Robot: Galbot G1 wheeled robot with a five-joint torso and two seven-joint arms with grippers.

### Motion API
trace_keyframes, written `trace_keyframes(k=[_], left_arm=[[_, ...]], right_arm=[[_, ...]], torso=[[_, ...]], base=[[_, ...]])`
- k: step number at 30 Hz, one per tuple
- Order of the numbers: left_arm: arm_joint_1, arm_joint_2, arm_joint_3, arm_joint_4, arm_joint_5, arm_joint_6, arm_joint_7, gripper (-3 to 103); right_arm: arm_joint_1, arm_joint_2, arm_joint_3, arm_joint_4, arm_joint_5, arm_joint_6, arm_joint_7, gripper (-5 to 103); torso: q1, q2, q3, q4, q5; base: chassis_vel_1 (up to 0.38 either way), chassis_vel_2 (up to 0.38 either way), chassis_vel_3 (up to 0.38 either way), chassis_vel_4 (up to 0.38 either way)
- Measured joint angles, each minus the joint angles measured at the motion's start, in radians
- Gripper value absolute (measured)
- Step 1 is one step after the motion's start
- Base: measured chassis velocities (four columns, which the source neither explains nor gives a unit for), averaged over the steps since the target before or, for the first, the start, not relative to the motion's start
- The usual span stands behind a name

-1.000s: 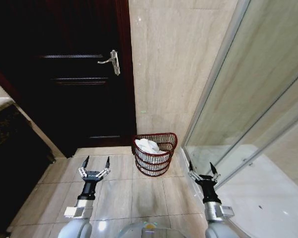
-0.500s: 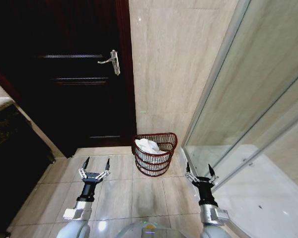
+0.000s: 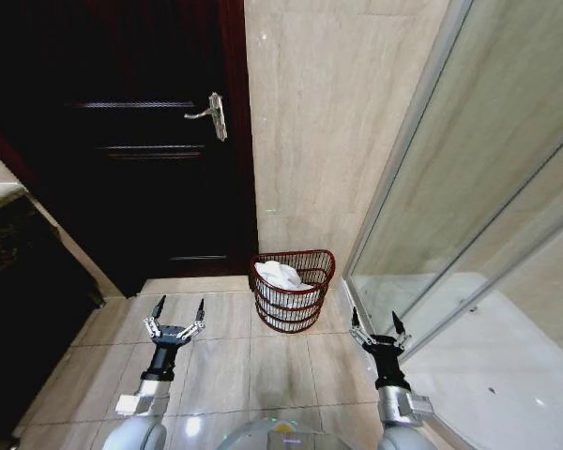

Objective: Discard the used towel into the hamper.

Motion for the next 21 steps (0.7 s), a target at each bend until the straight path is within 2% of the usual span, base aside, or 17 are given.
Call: trace_keyframes(k=[21], left_arm=[[0.001, -0.004, 0.006, 0.011, 0.007, -0.013, 0.000, 100]], right_arm=[[-0.004, -0.004, -0.021, -0.009, -0.001, 0.012, 0.007, 100]], torso=[[-0.018, -0.053, -0.035, 0.0000, 0.0000]], base=[[0.000, 0.000, 0.000, 0.000]])
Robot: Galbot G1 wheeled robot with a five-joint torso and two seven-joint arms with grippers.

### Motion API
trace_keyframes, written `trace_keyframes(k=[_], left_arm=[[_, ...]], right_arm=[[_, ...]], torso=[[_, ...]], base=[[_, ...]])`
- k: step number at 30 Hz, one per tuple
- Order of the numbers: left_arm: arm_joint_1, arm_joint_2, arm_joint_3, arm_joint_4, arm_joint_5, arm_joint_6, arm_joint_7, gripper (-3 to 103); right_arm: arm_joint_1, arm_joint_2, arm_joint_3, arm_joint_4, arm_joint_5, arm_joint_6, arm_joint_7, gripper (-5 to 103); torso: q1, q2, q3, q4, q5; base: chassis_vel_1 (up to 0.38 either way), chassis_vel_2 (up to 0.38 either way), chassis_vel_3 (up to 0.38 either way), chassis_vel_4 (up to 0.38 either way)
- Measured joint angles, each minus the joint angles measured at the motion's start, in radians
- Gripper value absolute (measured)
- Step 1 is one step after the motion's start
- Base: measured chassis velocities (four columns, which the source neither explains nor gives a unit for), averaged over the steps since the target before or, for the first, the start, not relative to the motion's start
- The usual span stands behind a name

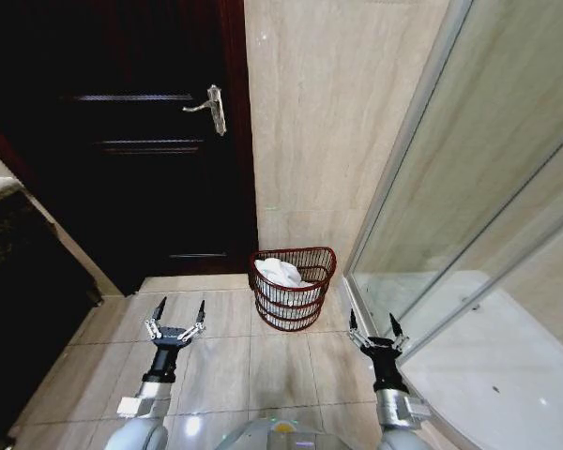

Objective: Discard the used towel into the hamper.

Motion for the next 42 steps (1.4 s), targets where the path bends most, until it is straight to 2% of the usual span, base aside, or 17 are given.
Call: trace_keyframes(k=[20, 42], left_arm=[[-0.001, 0.000, 0.001, -0.003, -0.002, 0.000, 0.000, 100], [0.004, -0.009, 0.007, -0.004, 0.010, -0.002, 0.002, 100]], right_arm=[[0.002, -0.006, 0.006, -0.001, 0.004, -0.006, 0.003, 100], [-0.015, -0.018, 0.019, -0.023, 0.007, 0.027, 0.000, 100]], torso=[[-0.016, -0.047, -0.030, 0.0000, 0.0000], [-0.034, -0.100, -0.065, 0.0000, 0.0000]], base=[[0.000, 0.000, 0.000, 0.000], [0.000, 0.000, 0.000, 0.000]])
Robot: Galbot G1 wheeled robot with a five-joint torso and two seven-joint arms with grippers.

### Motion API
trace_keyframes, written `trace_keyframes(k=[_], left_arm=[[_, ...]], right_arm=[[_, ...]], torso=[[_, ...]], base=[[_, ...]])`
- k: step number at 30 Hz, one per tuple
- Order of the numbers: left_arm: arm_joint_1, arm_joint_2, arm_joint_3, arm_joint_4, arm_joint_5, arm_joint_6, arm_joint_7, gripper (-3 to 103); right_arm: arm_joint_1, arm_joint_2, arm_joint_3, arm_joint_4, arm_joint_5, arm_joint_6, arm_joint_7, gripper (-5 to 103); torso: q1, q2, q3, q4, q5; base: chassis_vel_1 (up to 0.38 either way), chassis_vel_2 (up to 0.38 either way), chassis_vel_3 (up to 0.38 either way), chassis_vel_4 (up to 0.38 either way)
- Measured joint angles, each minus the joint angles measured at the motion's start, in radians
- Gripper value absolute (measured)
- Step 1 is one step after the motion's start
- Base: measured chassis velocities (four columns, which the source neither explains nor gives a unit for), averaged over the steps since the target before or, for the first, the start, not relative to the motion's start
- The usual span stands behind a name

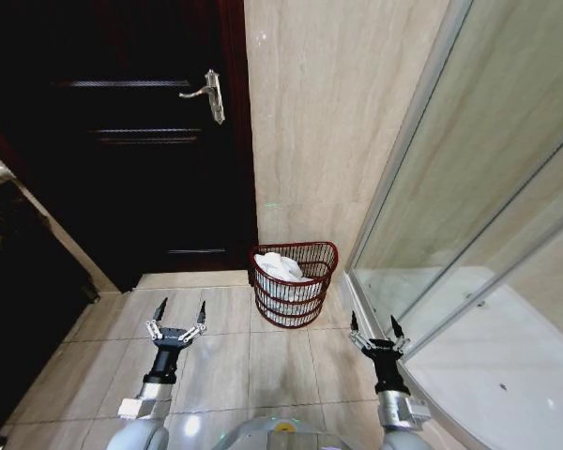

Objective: Discard the used towel into the hamper.

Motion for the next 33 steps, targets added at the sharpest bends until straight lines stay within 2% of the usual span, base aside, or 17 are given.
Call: trace_keyframes(k=[33], left_arm=[[0.000, -0.003, 0.000, -0.002, 0.003, -0.002, 0.001, 100]], right_arm=[[-0.007, -0.006, -0.016, -0.006, -0.028, 0.015, 0.010, 100]], torso=[[-0.022, -0.069, -0.048, 0.0001, 0.0000]], base=[[0.006, -0.004, -0.006, 0.005]])
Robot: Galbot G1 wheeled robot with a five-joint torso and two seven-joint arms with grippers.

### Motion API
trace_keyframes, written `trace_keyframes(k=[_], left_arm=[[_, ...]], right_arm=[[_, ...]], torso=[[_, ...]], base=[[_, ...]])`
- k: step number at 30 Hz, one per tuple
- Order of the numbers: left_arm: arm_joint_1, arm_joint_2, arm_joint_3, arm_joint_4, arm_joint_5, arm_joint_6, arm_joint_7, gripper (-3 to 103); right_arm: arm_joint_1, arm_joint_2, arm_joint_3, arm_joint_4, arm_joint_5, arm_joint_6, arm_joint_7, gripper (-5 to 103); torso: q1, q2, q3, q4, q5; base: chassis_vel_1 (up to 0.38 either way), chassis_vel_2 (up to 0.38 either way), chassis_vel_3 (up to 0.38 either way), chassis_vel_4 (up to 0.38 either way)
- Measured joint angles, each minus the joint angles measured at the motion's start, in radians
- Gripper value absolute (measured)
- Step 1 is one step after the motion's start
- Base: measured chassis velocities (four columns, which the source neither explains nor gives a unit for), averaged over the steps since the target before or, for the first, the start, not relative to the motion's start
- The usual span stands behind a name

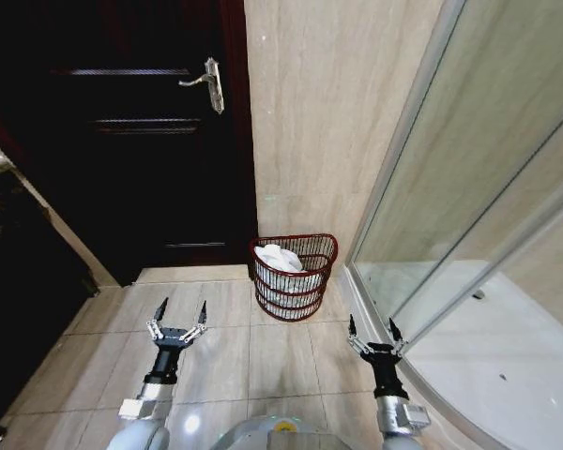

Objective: Discard the used towel into the hamper.

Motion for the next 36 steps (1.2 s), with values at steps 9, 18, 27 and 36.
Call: trace_keyframes(k=[9, 18, 27, 36], left_arm=[[0.002, 0.000, 0.000, 0.002, -0.001, -0.003, 0.000, 100], [0.002, -0.001, 0.000, 0.002, 0.000, -0.003, 0.000, 100], [0.003, 0.000, -0.001, 0.003, -0.001, -0.005, 0.001, 100], [0.003, 0.001, -0.001, 0.005, -0.002, -0.007, 0.001, 100]], right_arm=[[-0.004, 0.000, -0.009, -0.007, -0.007, 0.007, 0.016, 100], [-0.006, -0.002, -0.011, -0.007, -0.010, 0.008, 0.017, 100], [-0.007, -0.002, -0.015, -0.011, -0.015, 0.010, 0.018, 100], [-0.007, -0.002, -0.019, -0.016, -0.020, 0.012, 0.020, 100]], torso=[[-0.005, -0.022, -0.017, 0.0000, 0.0000], [-0.010, -0.040, -0.030, -0.0001, 0.0000], [-0.017, -0.061, -0.043, 0.0000, 0.0000], [-0.017, -0.082, -0.063, -0.0001, 0.0000]], base=[[0.027, -0.031, -0.028, 0.024], [0.051, -0.045, -0.047, 0.050], [0.059, -0.064, -0.064, 0.055], [0.067, -0.075, -0.073, 0.068]])
